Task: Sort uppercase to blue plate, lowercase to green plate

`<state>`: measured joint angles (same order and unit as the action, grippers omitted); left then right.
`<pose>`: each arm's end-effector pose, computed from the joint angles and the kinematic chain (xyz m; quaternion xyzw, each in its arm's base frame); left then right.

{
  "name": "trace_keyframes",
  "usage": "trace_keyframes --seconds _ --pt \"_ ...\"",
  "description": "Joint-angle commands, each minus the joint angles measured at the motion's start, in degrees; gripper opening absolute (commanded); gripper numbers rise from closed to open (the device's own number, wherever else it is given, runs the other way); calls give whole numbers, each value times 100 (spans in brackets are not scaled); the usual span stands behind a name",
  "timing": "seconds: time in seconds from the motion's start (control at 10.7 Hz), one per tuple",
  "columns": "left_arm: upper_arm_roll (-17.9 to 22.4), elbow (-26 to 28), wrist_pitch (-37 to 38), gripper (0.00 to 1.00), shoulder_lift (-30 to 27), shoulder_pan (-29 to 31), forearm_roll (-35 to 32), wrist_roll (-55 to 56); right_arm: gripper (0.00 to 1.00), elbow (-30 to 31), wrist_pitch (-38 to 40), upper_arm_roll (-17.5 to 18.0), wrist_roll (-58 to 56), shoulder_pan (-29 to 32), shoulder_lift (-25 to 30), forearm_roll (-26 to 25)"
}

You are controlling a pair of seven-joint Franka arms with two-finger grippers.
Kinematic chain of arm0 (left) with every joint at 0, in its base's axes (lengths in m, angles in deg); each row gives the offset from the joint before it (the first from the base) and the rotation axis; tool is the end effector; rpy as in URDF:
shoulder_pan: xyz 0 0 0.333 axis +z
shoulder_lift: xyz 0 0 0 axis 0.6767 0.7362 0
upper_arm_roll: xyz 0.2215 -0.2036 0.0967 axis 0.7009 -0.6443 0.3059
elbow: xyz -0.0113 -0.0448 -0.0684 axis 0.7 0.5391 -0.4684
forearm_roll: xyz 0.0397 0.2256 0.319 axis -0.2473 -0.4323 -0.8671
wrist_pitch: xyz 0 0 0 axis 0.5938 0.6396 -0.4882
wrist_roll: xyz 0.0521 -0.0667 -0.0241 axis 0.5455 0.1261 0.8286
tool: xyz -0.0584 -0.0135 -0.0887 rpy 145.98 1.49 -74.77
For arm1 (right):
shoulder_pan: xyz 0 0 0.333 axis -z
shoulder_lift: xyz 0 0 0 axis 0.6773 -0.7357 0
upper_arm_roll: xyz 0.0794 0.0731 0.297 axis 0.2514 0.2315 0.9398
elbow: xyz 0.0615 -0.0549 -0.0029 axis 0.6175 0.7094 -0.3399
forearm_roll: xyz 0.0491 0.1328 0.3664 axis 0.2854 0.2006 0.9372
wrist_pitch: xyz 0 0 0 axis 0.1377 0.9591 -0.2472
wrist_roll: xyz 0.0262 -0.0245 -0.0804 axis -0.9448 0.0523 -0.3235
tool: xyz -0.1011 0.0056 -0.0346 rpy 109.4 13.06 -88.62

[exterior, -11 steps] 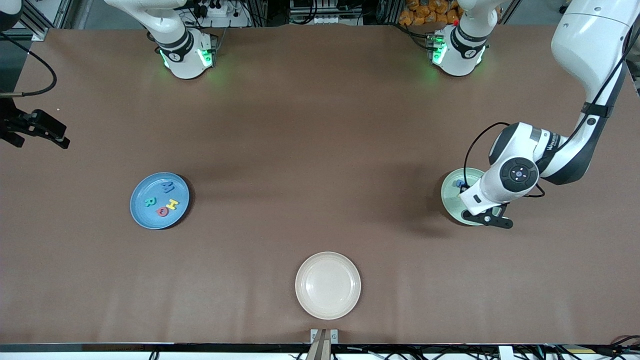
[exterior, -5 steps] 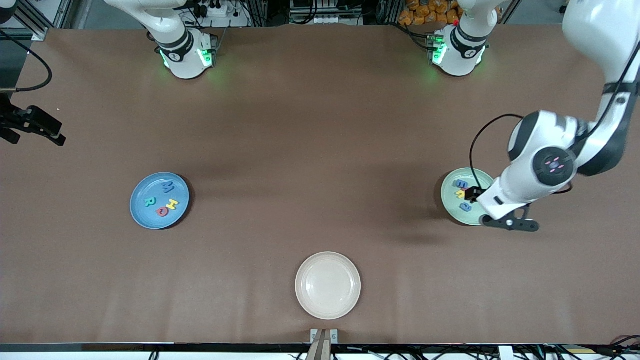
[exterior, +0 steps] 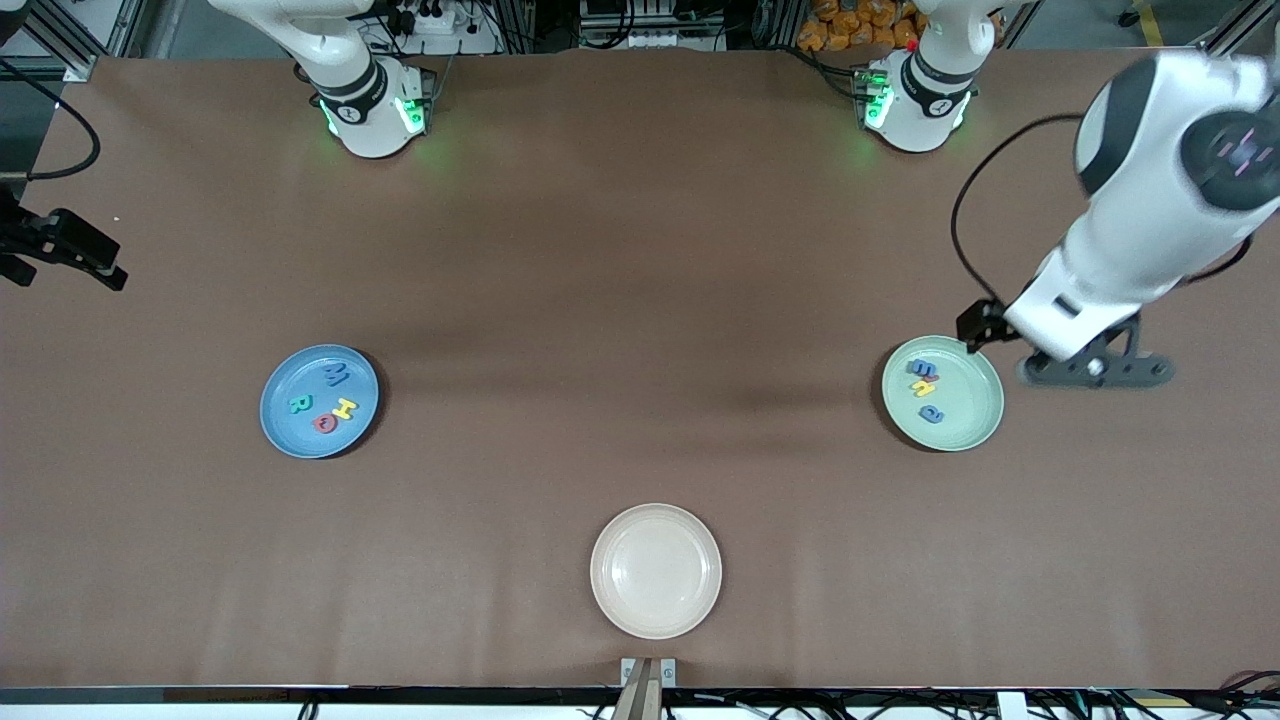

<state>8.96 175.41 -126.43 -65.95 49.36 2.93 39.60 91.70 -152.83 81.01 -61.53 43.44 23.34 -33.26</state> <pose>0.5842 -0.1247 0.5451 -0.9994 0.0148 -0.0168 0.0251 0.5466 -0.0400 0.6322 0.9981 -0.0284 0.0524 0.0127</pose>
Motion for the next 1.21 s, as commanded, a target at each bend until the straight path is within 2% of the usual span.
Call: trace_keyframes --seconds 0.0,0.09,0.65,0.84,1.12 --pt "888 -4 284 100 -508 -473 605 -111 100 102 -15 -12 93 -28 156 -9" --pt "1048 -144 547 100 -536 -553 632 -110 100 93 -24 -12 93 -28 156 -9" --pt "1295 -567 1419 100 -651 -712 781 -215 100 102 -42 -12 93 -28 156 -9" --pt "1776 -717 1420 100 -519 -1062 781 -680 100 102 -60 -12 85 -28 156 -9" --pt "1849 -909 1769 100 -484 -1152 711 -691 100 102 -69 -12 93 -36 156 0"
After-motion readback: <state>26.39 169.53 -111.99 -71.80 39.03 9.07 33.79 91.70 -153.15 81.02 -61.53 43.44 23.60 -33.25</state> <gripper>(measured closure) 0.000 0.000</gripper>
